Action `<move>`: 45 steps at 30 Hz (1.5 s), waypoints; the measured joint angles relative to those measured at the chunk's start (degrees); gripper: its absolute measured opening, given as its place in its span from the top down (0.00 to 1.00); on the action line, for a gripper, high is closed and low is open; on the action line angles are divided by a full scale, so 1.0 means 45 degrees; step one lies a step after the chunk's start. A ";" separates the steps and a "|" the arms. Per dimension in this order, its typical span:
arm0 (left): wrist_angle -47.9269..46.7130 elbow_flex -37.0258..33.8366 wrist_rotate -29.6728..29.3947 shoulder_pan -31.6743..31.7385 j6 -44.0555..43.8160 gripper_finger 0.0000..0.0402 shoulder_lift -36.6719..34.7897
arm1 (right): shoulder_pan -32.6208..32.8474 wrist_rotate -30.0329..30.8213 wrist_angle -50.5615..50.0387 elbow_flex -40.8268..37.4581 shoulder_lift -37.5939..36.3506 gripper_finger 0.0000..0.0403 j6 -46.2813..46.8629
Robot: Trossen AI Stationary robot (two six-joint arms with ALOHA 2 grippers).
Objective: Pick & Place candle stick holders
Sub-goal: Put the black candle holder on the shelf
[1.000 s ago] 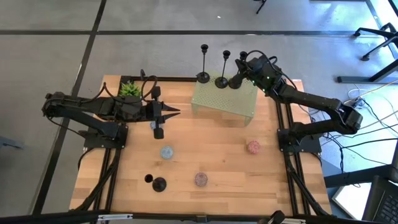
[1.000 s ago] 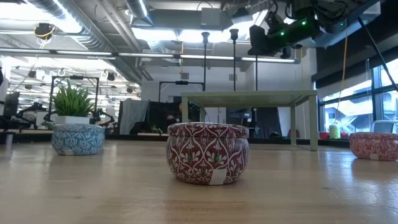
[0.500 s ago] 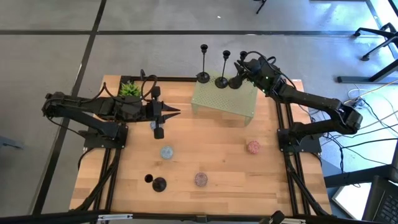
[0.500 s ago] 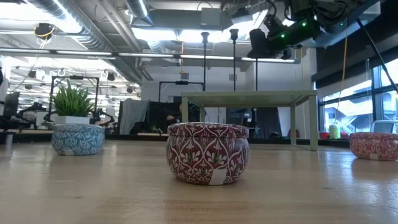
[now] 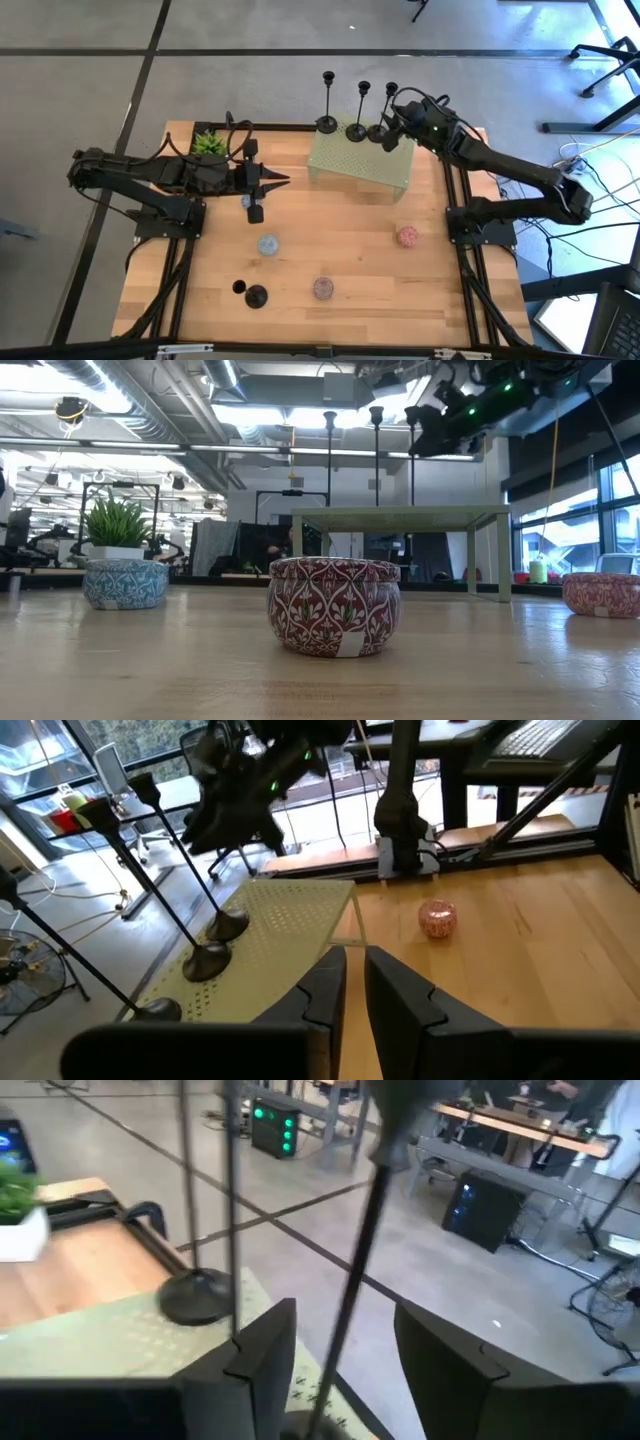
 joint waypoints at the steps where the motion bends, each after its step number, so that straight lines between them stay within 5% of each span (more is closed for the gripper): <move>1: -0.0160 0.0000 0.0003 -0.0003 0.0078 0.91 0.0000 | 0.0155 0.0000 -0.0212 0.0000 -0.0241 0.56 0.0000; 9: -0.2332 0.0000 0.0292 -0.0031 -0.0348 0.91 -0.0010 | 0.1972 -0.0220 -0.3380 0.0000 -0.2023 0.56 0.0000; 18: -0.6777 0.0000 0.4503 -0.0877 -0.1585 0.92 -0.0238 | 0.4687 -0.5040 -0.4434 -0.0005 -0.1785 0.56 0.0003; 23: -0.7883 -0.0479 0.6804 -0.1951 -0.3010 0.92 -0.0053 | 0.5762 -0.5227 -0.4347 -0.0005 -0.1310 0.56 0.0003; 30: -0.6747 -0.2672 0.7430 -0.4013 -0.4567 0.92 -0.0068 | 0.6607 -0.5183 -0.4240 -0.0005 -0.0668 0.56 0.0003; 40: -0.0906 -0.6087 0.7332 -0.5793 -0.3998 0.92 -0.0068 | 0.7298 -0.5144 -0.3130 -0.0005 -0.0501 0.56 0.0003; 45: 0.0774 -0.6969 0.5887 -0.6137 -0.3996 0.92 -0.0068 | 0.7430 -0.5144 -0.2279 -0.0005 -0.0501 0.56 0.0003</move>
